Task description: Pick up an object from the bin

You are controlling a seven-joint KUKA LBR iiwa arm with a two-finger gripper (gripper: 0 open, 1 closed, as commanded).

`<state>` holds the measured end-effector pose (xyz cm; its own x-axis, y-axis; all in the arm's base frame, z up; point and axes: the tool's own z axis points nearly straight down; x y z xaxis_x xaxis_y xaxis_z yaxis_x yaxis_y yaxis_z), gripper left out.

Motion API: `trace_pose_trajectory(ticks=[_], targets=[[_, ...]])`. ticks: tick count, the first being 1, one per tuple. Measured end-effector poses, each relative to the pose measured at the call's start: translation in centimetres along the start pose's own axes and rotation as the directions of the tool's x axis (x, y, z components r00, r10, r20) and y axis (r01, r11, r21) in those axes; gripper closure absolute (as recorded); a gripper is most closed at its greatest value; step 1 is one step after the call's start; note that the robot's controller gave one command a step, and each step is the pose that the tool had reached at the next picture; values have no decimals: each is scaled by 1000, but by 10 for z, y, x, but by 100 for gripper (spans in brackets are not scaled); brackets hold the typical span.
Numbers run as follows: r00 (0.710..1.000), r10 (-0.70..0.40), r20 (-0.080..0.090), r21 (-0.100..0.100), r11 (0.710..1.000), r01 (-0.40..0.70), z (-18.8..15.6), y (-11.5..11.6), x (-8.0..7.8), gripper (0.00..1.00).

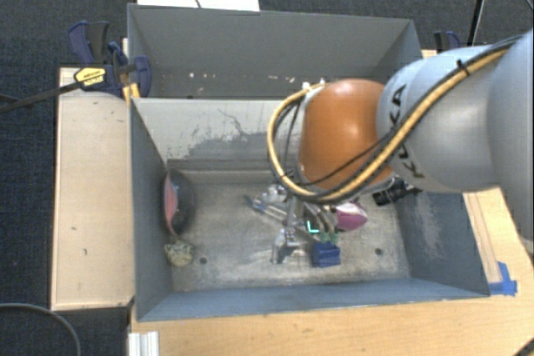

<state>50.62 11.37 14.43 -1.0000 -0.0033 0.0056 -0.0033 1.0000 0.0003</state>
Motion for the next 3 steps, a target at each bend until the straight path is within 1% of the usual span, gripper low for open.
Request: trace_pose_trajectory(ticks=[1, 2, 3], targets=[[977, 213, 5, 0, 977, -213, 58, -34, -21, 0], [977, 215, 7, -3, 977, -215, 56, -33, -22, 100], [974, 225, 15, -5, 974, -225, -87, -21, -19, 100]])
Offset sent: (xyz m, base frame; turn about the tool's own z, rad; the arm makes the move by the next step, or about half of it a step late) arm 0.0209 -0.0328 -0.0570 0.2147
